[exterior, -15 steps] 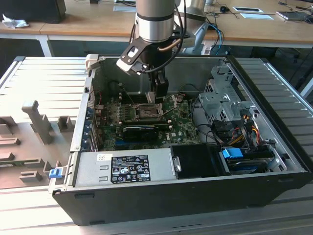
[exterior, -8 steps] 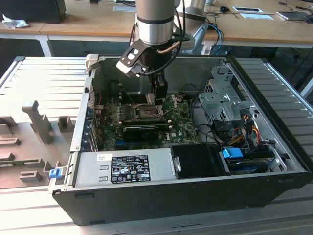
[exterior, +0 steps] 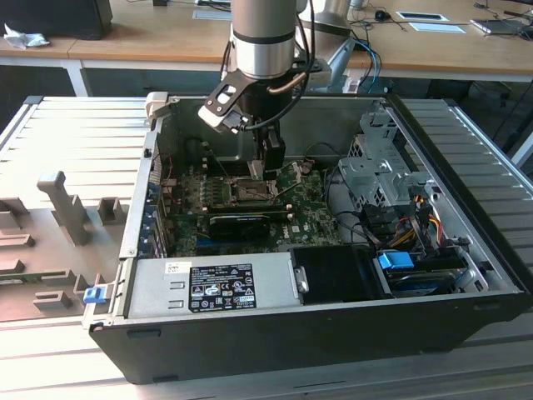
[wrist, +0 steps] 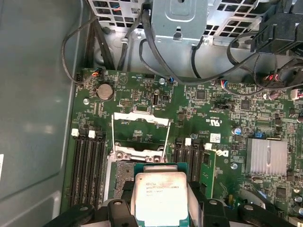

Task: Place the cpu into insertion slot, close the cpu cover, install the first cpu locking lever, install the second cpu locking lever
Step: 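Place the cpu into insertion slot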

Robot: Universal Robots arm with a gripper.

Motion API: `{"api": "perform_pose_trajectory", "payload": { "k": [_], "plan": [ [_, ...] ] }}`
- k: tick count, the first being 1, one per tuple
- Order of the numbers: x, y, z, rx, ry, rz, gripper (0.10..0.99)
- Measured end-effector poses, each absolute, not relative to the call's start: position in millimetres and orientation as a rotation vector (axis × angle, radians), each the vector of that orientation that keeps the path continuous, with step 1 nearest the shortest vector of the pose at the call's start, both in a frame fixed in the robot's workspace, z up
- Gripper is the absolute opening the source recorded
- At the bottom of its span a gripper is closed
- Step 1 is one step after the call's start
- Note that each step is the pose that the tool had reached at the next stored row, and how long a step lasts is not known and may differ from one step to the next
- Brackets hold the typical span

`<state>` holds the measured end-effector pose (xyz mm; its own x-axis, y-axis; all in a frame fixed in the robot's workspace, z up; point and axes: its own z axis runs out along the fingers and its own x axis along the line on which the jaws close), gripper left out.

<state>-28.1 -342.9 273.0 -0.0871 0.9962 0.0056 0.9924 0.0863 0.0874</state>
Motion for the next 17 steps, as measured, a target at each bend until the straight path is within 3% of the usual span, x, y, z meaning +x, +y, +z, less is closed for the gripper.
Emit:
{"api": "perform_pose_trajectory", "payload": {
  "k": [17],
  "plan": [
    [-42,-320,230,2.195,2.163,0.101,0.529]
  ]
}}
